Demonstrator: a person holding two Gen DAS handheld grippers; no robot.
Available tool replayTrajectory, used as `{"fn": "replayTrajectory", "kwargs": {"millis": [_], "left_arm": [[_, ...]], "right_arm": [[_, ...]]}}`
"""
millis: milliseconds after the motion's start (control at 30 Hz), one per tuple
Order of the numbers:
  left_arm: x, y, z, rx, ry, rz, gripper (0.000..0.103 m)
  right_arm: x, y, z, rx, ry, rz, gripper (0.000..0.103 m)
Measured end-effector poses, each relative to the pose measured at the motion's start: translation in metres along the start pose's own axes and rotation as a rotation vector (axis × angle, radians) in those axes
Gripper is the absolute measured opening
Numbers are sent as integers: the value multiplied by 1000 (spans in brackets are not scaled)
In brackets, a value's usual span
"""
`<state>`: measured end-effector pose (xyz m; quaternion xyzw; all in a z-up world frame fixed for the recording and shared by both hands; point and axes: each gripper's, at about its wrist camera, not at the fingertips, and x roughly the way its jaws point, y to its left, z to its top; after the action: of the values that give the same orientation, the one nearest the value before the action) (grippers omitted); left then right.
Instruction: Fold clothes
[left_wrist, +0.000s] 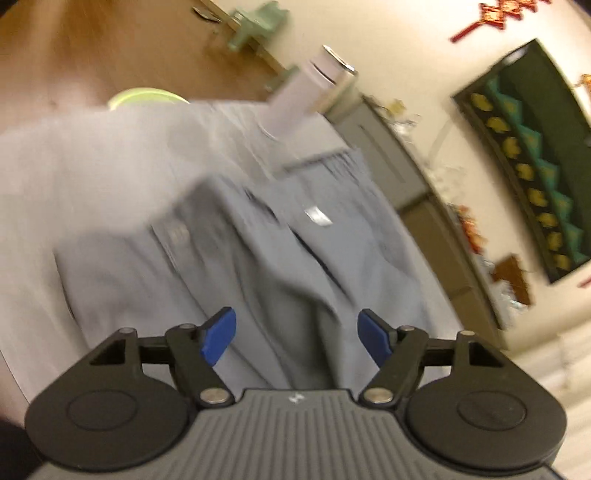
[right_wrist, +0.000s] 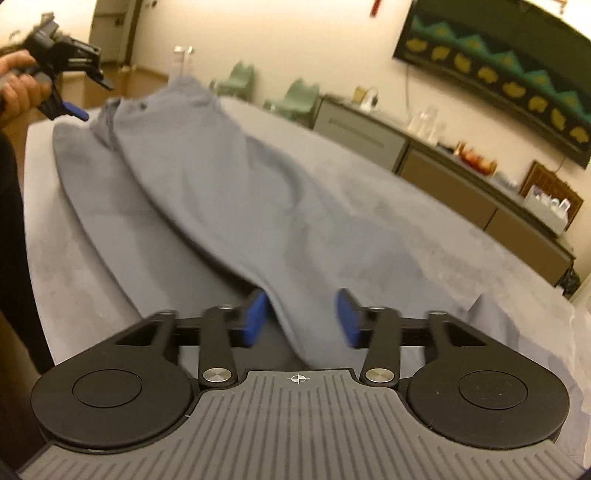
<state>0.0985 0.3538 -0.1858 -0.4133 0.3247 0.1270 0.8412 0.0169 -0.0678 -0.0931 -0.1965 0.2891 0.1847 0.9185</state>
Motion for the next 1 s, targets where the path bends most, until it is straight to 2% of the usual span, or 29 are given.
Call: {"fn": "replayTrajectory", "kwargs": {"millis": [67,100,133,167,200,267,333,367,433,467,500,533,567,633,733,833,1000], "left_arm": [[26,-19,10,30,64,38,75],[42,-25,13,46,113,73,62],[49,-30,15,60,142,70,12],[56,-35,17,74,171,66,4],[63,-40,19,88,199,61,1],[13,-50,22,106,72,-186,1],[-50,-30,8,92,-48,-353,2],[-57,-10,-3,40,-40,-330,2],[-31,21,-16,-27,101,-137,4],[-24,34,-20,-90,109,-101,8],[-17,47,-23,-154,115,-68,21],[-15,49,-23,-154,97,-44,30],[-14,48,-24,-160,78,-9,33],[-9,40,-22,-149,88,-31,48],[-5,35,-15,-107,90,-8,52],[-3,30,-12,-70,89,-10,52],[-4,22,-20,-53,88,-25,52]], "right_arm": [[-3,0,-4,19,-16,-11,56],[-4,0,-5,21,-17,-12,56],[-6,0,-6,20,-14,-10,56],[-5,0,-7,16,-9,-8,56],[-3,1,-10,18,2,-9,56],[-1,-2,-16,44,20,-11,54],[-7,-13,-16,101,23,-11,54],[-9,-19,-16,129,24,-12,55],[-13,-31,-17,199,26,-1,62],[-11,-37,-17,253,36,18,64],[-8,-42,-17,303,53,40,65],[-5,-46,-18,350,71,63,65],[-2,-50,-19,397,87,81,66],[-7,-60,-27,501,85,109,67],[-22,-82,-49,690,49,142,69],[-53,-122,-94,962,-19,108,69],[-134,-198,-197,1440,-182,-182,70]]}}
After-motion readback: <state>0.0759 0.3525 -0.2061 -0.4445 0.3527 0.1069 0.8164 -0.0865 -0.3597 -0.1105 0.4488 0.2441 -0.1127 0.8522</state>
